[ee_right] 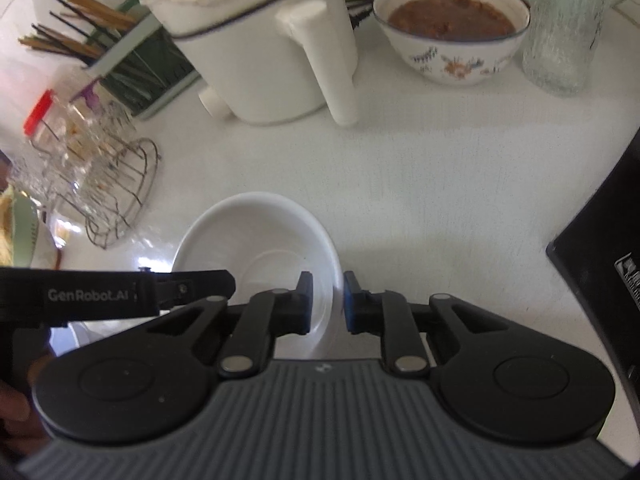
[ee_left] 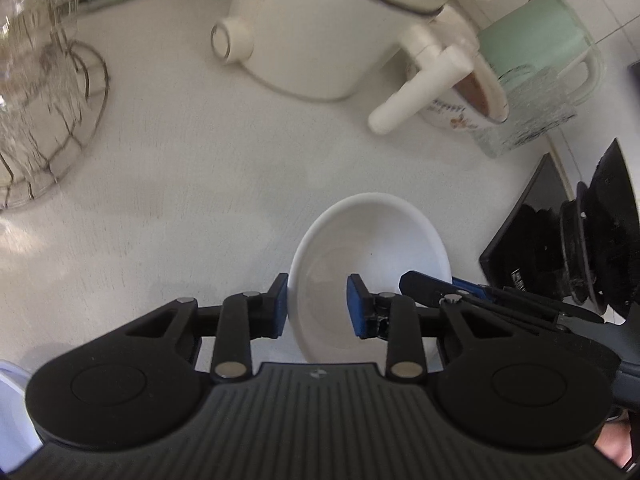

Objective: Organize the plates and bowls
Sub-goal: 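Lift the white ceramic bowl with both grippers toward the plate stack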

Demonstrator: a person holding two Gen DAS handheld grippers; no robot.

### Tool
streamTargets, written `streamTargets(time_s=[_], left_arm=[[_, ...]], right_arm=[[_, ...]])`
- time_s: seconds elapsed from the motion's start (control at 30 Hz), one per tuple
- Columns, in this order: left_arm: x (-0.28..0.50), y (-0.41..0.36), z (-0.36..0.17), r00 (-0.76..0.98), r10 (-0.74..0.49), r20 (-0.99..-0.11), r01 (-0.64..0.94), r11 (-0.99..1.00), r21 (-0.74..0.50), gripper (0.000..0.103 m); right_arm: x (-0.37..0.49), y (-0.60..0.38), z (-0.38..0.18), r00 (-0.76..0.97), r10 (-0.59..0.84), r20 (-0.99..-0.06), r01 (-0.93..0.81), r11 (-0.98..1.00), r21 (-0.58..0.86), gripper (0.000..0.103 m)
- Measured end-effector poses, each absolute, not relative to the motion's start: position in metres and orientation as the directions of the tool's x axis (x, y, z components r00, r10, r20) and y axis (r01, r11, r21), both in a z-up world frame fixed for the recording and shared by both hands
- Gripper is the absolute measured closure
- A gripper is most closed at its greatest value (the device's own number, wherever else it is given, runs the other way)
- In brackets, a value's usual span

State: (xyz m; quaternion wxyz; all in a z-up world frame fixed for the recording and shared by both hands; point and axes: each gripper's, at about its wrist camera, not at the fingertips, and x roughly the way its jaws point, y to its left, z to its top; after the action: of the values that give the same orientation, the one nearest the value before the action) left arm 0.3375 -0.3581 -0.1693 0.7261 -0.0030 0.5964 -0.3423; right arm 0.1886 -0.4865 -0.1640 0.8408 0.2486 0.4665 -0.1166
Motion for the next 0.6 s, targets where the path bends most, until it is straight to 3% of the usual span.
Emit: streamTargets(time_s=[0.6], left_arm=[[0.326, -0.307, -0.096, 0.162, -0.563, -0.810, 0.459, 0.770, -0.443, 0.068]], right_arm=[[0.183, -0.463, -0.104, 0.617, 0.072, -0.784, 0.356, 0.862, 0.360, 0.085]])
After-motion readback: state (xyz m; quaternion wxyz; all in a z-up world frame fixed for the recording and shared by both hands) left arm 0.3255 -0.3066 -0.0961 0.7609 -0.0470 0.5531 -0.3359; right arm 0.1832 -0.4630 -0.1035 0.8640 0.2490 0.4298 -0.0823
